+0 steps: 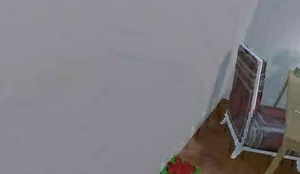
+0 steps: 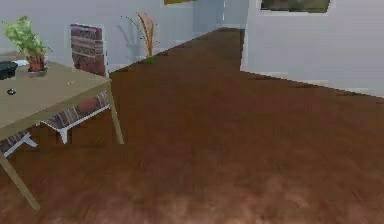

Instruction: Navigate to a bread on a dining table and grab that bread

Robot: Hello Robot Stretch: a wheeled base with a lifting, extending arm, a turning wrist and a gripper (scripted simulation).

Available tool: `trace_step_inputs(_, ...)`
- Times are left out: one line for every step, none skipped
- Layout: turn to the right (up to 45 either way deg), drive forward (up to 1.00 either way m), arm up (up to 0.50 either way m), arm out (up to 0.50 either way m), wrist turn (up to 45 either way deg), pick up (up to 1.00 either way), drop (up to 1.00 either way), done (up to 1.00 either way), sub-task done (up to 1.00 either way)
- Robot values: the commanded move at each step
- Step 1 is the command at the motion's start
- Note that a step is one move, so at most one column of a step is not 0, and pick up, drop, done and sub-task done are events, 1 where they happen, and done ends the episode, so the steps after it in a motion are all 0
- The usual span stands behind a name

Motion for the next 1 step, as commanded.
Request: trace_step_inputs(45.0, 0.00, 0.00, 0.00, 0.0, 0.00, 0.00, 0.00, 0.00)
